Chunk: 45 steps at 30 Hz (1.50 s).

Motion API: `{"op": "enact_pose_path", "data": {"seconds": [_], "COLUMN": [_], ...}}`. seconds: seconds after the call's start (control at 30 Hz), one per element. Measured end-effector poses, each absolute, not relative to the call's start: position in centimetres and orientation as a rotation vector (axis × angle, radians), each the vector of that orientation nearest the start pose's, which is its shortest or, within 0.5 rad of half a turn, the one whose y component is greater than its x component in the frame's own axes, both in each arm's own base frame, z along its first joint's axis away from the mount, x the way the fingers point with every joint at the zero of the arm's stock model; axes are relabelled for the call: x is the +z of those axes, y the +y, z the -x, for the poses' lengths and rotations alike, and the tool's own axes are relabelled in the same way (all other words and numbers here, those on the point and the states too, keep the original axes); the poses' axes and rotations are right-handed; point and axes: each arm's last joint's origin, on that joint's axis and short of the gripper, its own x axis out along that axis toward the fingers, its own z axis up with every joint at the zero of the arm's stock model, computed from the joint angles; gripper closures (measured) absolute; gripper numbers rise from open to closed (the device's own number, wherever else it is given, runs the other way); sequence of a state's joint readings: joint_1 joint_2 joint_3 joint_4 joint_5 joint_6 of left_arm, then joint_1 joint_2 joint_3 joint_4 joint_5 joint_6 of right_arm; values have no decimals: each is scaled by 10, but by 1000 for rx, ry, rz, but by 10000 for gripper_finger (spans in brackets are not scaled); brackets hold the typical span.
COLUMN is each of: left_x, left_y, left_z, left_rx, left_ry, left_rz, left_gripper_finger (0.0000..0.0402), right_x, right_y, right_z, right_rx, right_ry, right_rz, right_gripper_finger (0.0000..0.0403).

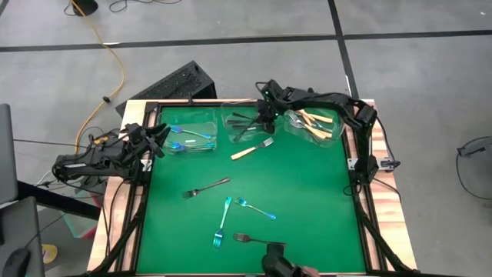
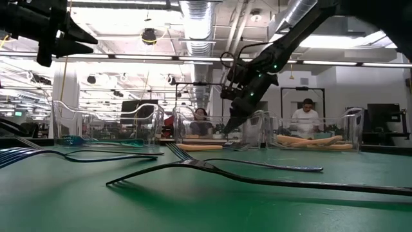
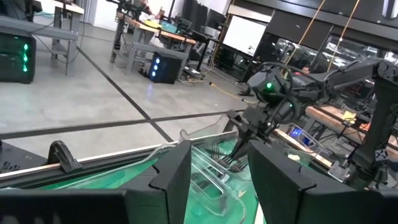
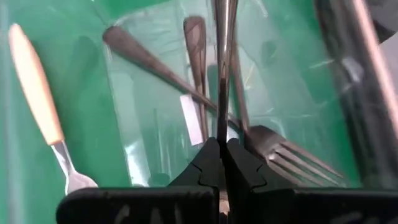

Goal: Sort silverware by color (type)
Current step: Put the brown fork into the middle transparent bin, then put the blue fork into the left transparent bin

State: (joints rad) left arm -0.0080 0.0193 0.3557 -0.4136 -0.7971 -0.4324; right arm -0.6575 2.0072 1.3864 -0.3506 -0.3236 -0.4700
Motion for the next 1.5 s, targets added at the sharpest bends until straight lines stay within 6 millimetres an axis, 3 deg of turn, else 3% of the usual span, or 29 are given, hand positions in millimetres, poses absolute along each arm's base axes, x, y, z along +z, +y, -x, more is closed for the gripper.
{"op": "enact_pose_path", "data": {"seconds": [0.73, 0.93, 1.13, 1.3, 1.5], "left_x": [239, 239, 239, 239, 239], "left_y": [20, 20, 20, 20, 20], "left_z": [-55, -56, -56, -56, -56], "left_rx": [791, 779, 767, 766, 767], "left_ry": [-99, -97, -94, -94, -94], "left_rz": [379, 380, 383, 383, 382], "left_gripper_finger": [256, 256, 256, 256, 256], "right_x": [168, 171, 197, 233, 280], "right_y": [-250, -250, -256, -258, -244], "right_z": [-338, -339, -346, -355, -368], "right_rx": [-127, -128, -134, -127, -76], "right_ry": [930, 937, 922, 911, 894], "right_rz": [-22, -31, -23, -7, 55], "right_gripper_finger": [339, 309, 263, 242, 239]}}
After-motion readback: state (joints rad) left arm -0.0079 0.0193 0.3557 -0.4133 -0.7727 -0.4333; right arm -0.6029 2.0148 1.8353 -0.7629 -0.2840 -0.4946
